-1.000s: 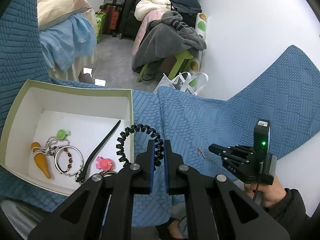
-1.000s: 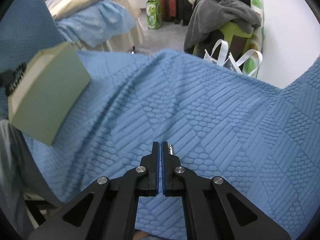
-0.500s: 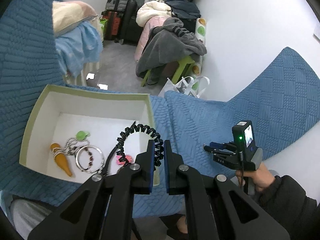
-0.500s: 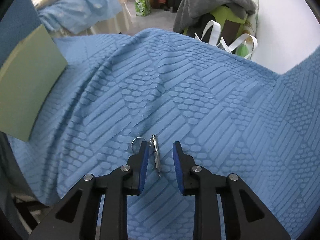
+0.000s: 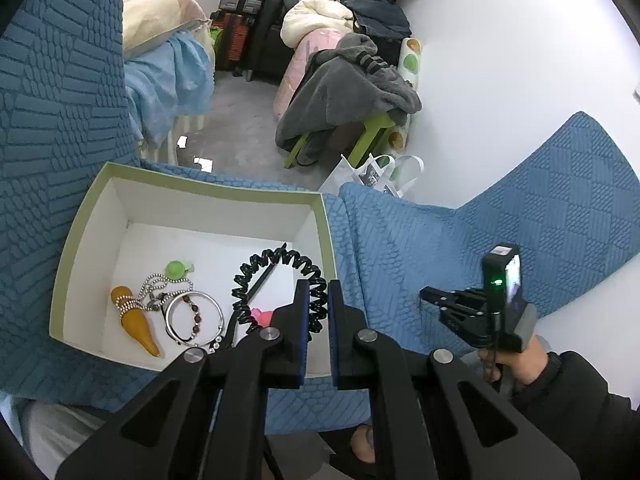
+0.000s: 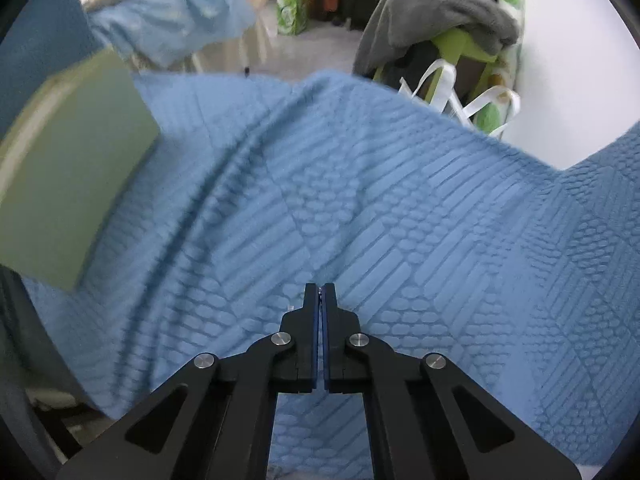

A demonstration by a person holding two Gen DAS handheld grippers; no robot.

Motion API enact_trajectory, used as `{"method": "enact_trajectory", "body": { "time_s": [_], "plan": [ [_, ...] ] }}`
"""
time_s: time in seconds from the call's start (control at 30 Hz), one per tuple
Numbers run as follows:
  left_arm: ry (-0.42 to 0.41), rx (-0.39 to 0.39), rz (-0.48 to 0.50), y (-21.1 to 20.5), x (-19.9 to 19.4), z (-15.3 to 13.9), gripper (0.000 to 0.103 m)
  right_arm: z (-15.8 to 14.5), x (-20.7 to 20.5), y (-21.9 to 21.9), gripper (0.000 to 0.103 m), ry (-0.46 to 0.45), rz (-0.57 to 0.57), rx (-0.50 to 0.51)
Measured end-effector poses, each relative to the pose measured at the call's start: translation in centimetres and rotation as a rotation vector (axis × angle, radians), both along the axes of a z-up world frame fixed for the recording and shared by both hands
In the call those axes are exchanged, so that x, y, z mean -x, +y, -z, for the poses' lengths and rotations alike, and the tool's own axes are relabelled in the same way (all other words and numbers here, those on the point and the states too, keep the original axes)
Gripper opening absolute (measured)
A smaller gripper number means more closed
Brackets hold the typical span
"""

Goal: Organize jewelry
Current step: 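Lift the hair tie and silver clip and carry both over the box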

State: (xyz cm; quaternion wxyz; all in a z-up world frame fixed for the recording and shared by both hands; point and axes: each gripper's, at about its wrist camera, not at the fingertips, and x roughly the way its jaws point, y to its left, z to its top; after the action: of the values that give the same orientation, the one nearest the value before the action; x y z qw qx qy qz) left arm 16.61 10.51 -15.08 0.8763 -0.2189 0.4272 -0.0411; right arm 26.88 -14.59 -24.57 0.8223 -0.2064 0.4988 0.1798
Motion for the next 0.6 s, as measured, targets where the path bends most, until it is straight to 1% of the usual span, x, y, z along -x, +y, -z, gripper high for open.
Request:
{"method": "enact_trajectory", "body": {
  "time_s": [0.13,0.27,0.47,0.6],
  "plan": [
    [-0.005,0.024,0.002,0.9,-0.2,0.1,0.008,-2.8,0.2,0.4,0.0,-0.037,0.016,-0.037],
    [-0.014,0.046,0.001,1.9,0.0,-0.1,0.008,-4.5,0.3,1.1,0.0,-0.04,0.023,-0.062],
    [-0.002,0.002,0.019,3.1,-0.1,-0.2,0.008,-7.9,2.1,4.2,0.0,-0.065,0.007,-0.111],
    [0.02,-0.017,0.022,4.4,-0.1,0.2,0.008,-10.1,3.2,7.8,0.0,-0.085,-0.03,-0.169]
  ]
}}
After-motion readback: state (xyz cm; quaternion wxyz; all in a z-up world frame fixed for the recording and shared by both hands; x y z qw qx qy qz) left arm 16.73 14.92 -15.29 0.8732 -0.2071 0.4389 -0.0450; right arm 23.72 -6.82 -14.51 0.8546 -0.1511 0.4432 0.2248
